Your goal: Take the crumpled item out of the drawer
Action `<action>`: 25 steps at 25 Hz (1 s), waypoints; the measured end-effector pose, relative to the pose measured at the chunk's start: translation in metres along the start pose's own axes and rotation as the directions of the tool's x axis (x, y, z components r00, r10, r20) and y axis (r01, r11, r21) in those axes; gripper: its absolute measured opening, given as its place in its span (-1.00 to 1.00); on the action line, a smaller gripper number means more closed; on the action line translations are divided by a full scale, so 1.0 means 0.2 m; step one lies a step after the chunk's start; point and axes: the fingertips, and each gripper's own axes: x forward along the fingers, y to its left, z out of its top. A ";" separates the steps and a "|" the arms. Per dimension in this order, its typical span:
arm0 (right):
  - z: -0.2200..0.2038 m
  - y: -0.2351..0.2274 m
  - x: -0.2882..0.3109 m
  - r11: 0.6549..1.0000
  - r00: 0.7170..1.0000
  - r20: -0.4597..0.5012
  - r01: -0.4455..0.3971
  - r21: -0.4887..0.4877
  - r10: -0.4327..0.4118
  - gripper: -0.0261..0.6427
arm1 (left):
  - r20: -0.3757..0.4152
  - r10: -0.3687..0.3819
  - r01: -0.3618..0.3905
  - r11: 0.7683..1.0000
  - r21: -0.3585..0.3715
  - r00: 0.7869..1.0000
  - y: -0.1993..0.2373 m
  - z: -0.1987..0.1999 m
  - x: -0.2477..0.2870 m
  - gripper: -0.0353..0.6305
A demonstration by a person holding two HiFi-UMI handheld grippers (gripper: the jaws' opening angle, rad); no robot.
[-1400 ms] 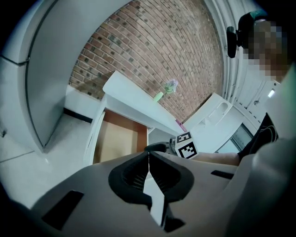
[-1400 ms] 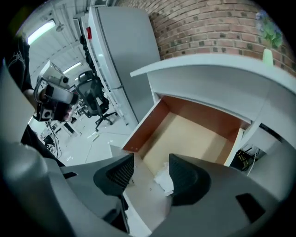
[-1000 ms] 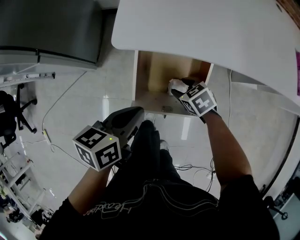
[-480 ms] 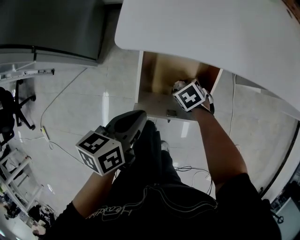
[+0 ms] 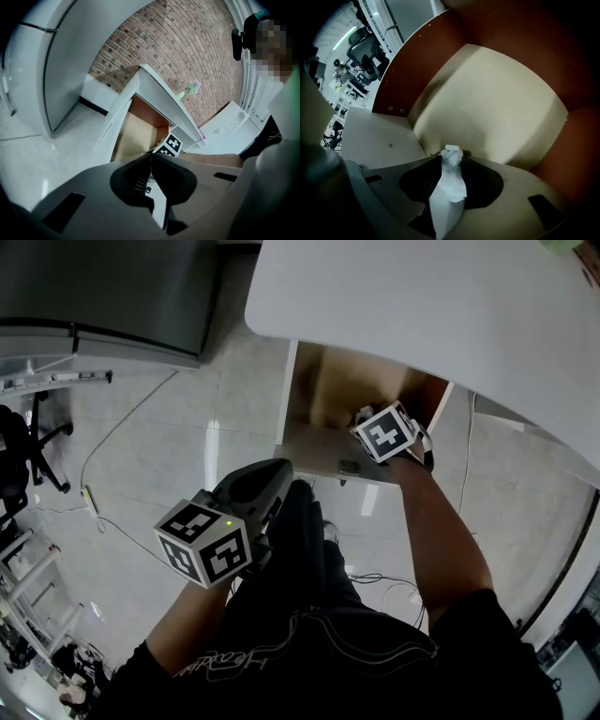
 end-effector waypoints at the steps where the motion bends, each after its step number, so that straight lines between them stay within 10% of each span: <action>1: -0.01 0.00 -0.01 1.000 1.000 -0.002 -0.002 0.002 0.002 -0.49 | 0.000 0.003 -0.003 1.000 0.000 1.000 0.00 0.00 0.00 -0.82; 15: 0.04 0.03 -0.45 0.988 0.967 0.256 -0.035 0.153 -0.005 -0.61 | 0.027 0.005 -0.006 0.999 0.036 1.000 -0.19 -0.01 -0.11 -0.82; 25: 0.01 0.19 -1.17 0.986 0.872 0.489 -0.077 0.151 -0.007 -0.63 | 0.095 -0.026 0.015 0.993 0.118 0.995 -0.57 0.05 -0.31 -0.82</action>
